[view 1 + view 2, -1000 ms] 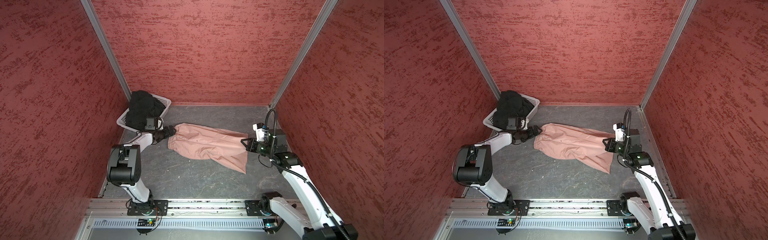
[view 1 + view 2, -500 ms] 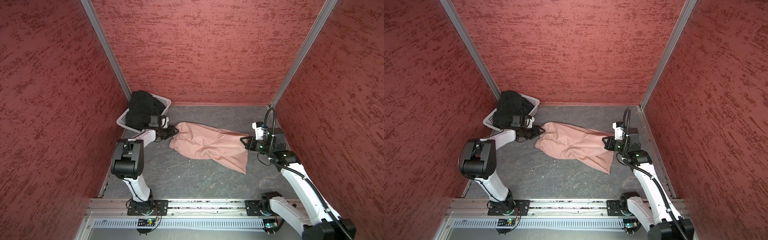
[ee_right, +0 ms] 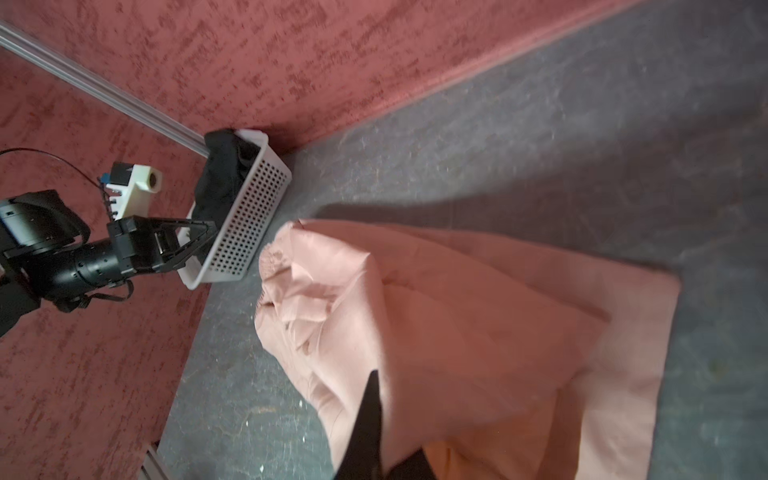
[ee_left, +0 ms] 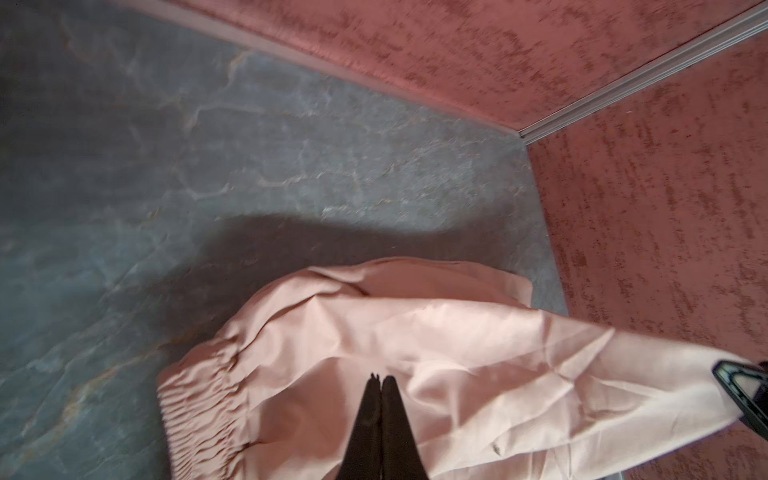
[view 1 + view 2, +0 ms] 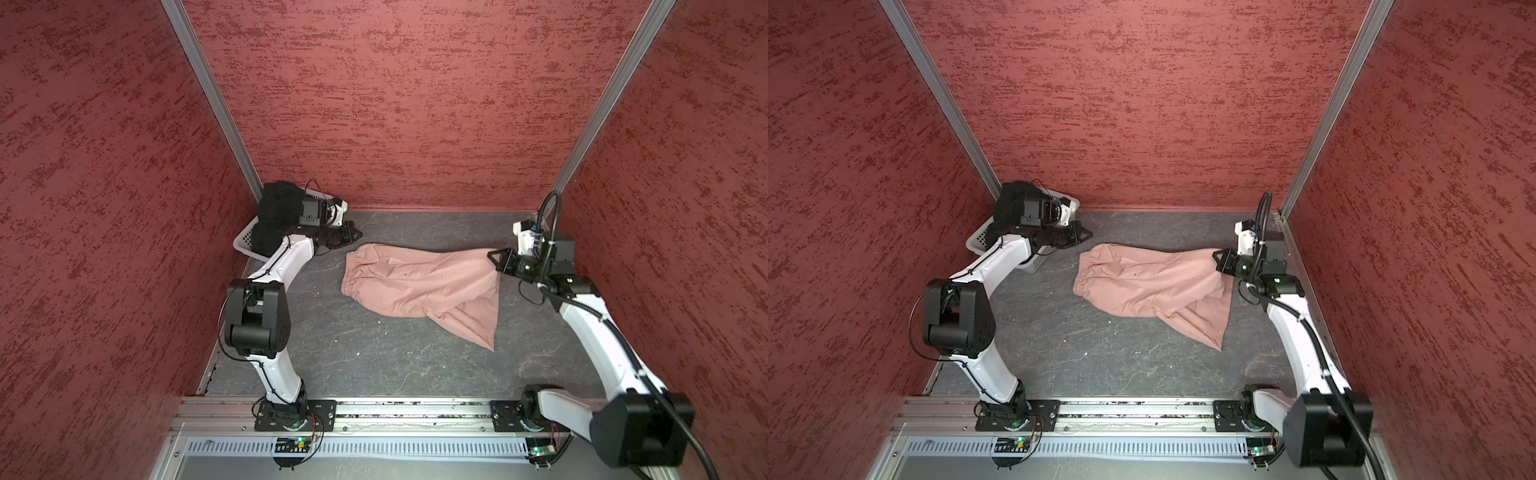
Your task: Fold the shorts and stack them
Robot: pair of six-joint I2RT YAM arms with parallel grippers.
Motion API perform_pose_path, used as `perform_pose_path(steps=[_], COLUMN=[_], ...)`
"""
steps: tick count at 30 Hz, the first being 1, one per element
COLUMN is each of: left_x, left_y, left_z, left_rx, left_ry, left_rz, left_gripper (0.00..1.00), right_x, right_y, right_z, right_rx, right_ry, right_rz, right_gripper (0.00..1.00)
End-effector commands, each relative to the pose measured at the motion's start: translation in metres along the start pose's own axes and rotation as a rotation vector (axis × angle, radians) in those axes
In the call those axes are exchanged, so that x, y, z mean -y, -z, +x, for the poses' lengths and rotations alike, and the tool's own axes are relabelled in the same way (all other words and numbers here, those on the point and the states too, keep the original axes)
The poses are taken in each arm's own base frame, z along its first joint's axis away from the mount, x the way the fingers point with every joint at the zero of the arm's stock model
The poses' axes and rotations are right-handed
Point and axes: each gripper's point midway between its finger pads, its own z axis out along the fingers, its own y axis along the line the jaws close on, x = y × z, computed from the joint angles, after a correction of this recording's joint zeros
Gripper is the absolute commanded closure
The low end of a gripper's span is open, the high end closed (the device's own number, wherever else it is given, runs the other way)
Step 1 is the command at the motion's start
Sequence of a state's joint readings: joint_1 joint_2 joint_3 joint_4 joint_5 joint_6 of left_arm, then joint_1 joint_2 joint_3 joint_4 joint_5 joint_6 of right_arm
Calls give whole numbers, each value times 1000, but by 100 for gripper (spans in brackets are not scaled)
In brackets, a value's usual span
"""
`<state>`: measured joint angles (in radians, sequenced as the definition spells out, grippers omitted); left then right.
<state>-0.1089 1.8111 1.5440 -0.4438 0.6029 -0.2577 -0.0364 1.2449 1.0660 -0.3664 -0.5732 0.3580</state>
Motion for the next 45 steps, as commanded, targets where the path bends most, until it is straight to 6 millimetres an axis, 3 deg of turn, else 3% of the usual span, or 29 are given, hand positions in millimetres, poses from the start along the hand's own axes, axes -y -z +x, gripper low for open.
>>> perform_pose_path(steps=[1,5,7,10,13,16,18,20,24,25,26,27,30,36,45], left_x=[27,56,78,118,131,105,79,57,37,38,38,39,35,21,9], left_y=[-6,-4,9,41,61,56,52,49,31,18,5,-7,-46,-102,-137], left_z=[-32,-84,-110,-139,-139,-104,-70,-28,39,54,66,74,86,99,109], left_rx=[-13,51,123,229,247,169,142,103,54,40,25,6,-45,-97,-127], left_ry=[-87,-179,-236,-344,-383,-314,-256,-186,-109,-103,-94,-85,-20,58,86], left_rz=[23,26,52,86,73,-3,-52,-66,-74,-42,-23,0,69,139,152], left_gripper=[100,100,100,100,100,100,100,99,72,57,35,22,1,0,14], right_x=[-13,-1,-6,-29,-45,-37,-27,-29,-28,-29,-31,-33,-37,-32,-28], right_y=[-7,-37,-38,-17,10,17,22,33,49,55,60,65,74,79,75], right_z=[-76,-139,-164,-196,-203,-168,-129,-95,-48,-40,-33,-28,-14,4,9], right_rx=[115,151,181,235,271,243,228,226,191,199,206,209,202,197,194], right_ry=[104,118,141,209,272,267,251,229,169,172,174,173,171,149,126], right_rz=[-105,-175,-212,-275,-291,-269,-250,-265,-247,-239,-232,-230,-227,-195,-204], right_gripper=[100,100,100,100,100,100,100,100,100,100,100,100,100,100,100])
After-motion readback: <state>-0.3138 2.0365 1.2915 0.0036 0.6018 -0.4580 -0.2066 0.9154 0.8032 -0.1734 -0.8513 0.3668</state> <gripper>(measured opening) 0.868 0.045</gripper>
